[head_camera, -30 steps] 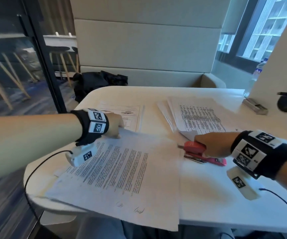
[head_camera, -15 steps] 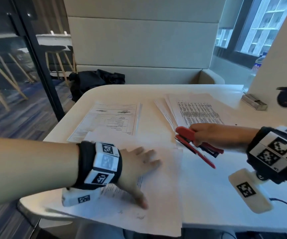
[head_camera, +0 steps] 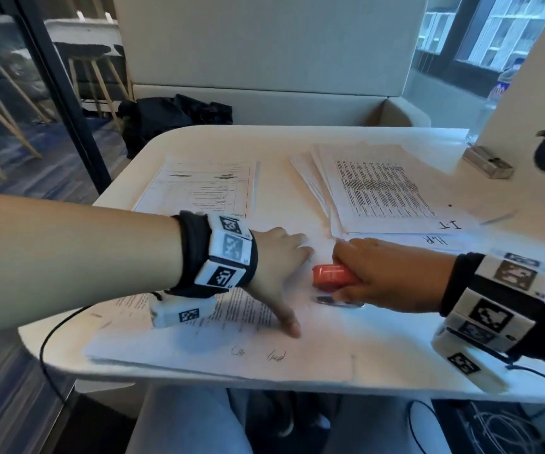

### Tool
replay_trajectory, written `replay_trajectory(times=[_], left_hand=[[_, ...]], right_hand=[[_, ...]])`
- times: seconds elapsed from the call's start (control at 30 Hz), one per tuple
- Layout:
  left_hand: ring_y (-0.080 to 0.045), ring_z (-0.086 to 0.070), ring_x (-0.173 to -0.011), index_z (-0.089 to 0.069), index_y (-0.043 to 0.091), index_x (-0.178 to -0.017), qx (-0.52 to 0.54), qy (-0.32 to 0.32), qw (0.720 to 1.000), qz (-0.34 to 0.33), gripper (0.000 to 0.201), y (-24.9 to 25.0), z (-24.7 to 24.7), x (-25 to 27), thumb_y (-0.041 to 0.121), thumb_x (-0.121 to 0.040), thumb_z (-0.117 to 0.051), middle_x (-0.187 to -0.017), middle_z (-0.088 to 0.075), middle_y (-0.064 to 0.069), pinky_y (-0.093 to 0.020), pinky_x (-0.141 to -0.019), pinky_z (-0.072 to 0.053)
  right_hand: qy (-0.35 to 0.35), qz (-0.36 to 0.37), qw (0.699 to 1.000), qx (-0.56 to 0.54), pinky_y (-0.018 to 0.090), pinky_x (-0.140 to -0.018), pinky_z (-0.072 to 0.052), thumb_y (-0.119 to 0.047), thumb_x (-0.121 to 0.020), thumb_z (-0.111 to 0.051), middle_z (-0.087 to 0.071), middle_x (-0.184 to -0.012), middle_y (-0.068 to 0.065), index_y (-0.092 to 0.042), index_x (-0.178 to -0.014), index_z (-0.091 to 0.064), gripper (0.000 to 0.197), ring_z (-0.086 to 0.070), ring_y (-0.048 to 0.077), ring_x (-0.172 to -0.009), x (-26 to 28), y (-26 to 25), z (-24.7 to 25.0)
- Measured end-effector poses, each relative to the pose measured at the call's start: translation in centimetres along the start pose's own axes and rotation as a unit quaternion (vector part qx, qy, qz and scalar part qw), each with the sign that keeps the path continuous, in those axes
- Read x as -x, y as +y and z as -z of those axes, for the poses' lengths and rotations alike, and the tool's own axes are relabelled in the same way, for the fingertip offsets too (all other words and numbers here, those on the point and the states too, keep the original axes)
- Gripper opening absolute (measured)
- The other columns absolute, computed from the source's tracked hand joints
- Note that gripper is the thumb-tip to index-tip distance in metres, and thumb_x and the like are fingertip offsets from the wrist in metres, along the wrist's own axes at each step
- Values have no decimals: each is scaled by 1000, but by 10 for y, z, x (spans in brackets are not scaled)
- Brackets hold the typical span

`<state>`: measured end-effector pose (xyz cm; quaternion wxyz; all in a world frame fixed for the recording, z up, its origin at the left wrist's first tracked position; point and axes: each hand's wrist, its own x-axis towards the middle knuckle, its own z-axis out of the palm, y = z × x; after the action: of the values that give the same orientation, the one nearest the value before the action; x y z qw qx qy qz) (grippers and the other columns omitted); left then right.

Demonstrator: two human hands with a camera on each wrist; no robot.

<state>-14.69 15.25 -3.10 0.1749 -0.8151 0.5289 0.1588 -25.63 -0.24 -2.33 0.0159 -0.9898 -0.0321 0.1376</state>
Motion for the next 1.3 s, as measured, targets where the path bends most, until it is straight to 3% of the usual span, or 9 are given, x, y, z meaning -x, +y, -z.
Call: replay_trajectory(times=[0.1,0.23,0.57,0.73,0.83,0.93,1.07,1.2,1.3], left_hand=[[-30,3,-148,8,16,-152,15,-36,999,15,135,1,-4,-2,85,-58,-59,-160,14,-2,-43,-117,-13],[-29,10,-147,17,19,-151,22,-44,999,16,139,-2,-10,-5,88,-55,-56,-159,21,1,-45,-116,-13],[-27,14,-147,19,21,-150,26,-43,999,18,139,-4,-14,-9,91,-53,-52,-157,25,3,-46,-115,-15],[-26,16,-146,19,30,-149,27,-46,998,22,132,-2,-13,-7,90,-55,-52,-157,26,5,-50,-114,-17],[-27,16,-146,17,32,-150,29,-44,998,22,131,-2,-14,-7,90,-55,-52,-157,26,5,-49,-114,-15],[-26,16,-146,15,34,-150,31,-43,998,21,130,-3,-14,-7,90,-54,-52,-157,26,6,-48,-115,-15],[-25,18,-146,6,42,-149,39,-53,998,24,121,-3,-14,-7,91,-54,-52,-158,23,10,-49,-113,-18],[-25,17,-146,19,37,-148,32,-42,998,22,129,-2,-14,-6,90,-54,-53,-157,27,7,-48,-115,-13],[-24,17,-146,14,37,-149,33,-42,998,25,127,-3,-15,-6,90,-55,-53,-157,26,8,-47,-115,-13]], right_hand=[[-9,15,998,55,37,-81,-43,-47,-91,-53,-47,-94,-2,-24,-95,-39,28,-43,17,-88,-5,3,-7],[-16,45,995,92,39,-82,-44,-45,-92,-52,-47,-100,0,-24,-108,-42,28,-45,20,-94,-11,4,-5],[-17,56,991,116,35,-72,-41,-48,-96,-44,-38,-84,-4,-26,-95,-22,31,-41,21,-78,-19,-6,-13],[67,136,969,197,40,-72,-46,-51,-93,-51,-53,-100,6,-20,-117,-29,46,-52,27,-88,-25,-4,-19],[3,105,980,168,39,-81,-45,-50,-96,-46,-50,-109,5,-20,-127,-23,49,-44,23,-91,-27,-6,-15],[7,102,978,182,37,-78,-44,-51,-95,-46,-50,-108,5,-16,-130,-33,51,-41,21,-87,-28,-7,-10],[106,199,941,251,39,-57,-45,-44,-84,-67,-57,-90,7,-13,-106,-52,41,-52,25,-74,-34,-4,-16],[-17,115,979,169,36,-81,-43,-51,-95,-46,-46,-102,1,-19,-130,-32,49,-41,20,-88,-32,-7,-14],[32,126,974,188,37,-73,-44,-50,-95,-44,-50,-101,3,-19,-124,-32,44,-50,24,-90,-30,-10,-13]])
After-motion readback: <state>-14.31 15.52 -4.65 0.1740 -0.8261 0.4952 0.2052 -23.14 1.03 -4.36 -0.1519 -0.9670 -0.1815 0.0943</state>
